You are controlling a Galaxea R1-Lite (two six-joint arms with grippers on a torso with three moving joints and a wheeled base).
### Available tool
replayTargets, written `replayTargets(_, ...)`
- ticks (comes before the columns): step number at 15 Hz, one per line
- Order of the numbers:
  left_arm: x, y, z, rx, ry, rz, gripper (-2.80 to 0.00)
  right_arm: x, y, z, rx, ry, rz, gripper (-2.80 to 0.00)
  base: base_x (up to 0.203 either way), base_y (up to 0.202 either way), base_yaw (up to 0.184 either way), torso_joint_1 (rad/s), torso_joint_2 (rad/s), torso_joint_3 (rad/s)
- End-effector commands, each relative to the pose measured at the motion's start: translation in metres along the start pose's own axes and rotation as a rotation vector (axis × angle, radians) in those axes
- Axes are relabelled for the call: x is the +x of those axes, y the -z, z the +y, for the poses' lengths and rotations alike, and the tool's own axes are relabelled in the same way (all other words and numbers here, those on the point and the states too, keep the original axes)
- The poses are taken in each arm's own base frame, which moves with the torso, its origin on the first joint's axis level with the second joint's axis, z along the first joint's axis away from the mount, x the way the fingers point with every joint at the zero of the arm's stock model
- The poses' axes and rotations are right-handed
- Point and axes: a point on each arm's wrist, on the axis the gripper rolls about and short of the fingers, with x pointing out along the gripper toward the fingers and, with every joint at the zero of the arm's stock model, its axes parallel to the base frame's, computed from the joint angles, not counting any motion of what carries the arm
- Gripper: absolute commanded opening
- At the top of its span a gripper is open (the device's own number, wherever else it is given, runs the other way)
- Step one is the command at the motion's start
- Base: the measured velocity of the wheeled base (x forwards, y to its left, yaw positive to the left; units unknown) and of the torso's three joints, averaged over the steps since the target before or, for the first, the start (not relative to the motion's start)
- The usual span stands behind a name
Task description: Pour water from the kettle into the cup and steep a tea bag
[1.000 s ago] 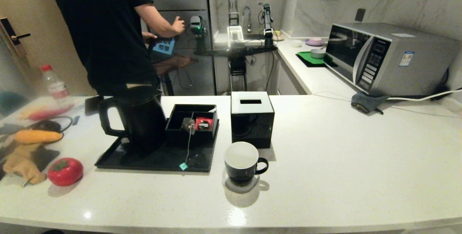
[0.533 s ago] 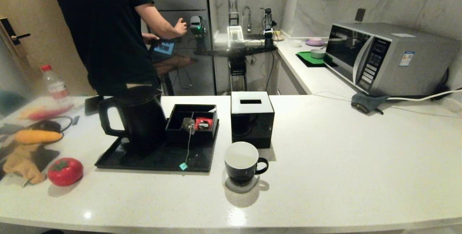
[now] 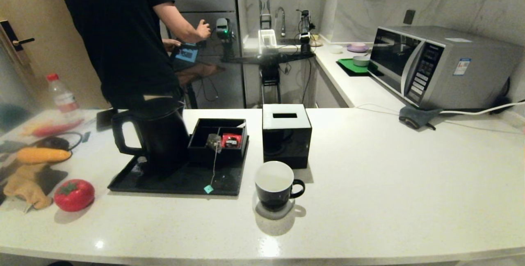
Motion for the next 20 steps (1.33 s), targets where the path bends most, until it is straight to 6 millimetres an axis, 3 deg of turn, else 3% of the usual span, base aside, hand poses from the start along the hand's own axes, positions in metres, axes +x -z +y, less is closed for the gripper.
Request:
replayTargets(1,-0.001,-0.002,0.0,0.019,0.0,0.001,-2.8,0.0,0.0,0.0,0.0,-0.001,0.001,-2.8,0.0,0.0,0.0,0.0,0.0,0.0)
replayTargets(5,0.0,-0.031,-0.004,0.026,0.004,0.056,-2.8,0.0,0.0,0.0,0.0,0.001,0.001,-2.8,0.0,0.0,0.0,0.0,0.0,0.0)
replayTargets(9,0.024,-0.076,-0.011,0.031,0.01,0.149,-2.8,0.0,0.0,0.0,0.0,0.001,0.001,-2.8,0.0,0.0,0.0,0.0,0.0,0.0)
replayTargets(15,0.109,-0.141,-0.021,0.056,-0.095,0.215,-2.8,0.0,0.0,0.0,0.0,0.001,0.001,-2.8,0.0,0.0,0.0,0.0,0.0,0.0)
replayTargets(20,0.172,-0.137,-0.011,0.11,-0.321,0.277,-2.8,0.0,0.0,0.0,0.0,0.001,0.001,-2.8,0.0,0.0,0.0,0.0,0.0,0.0)
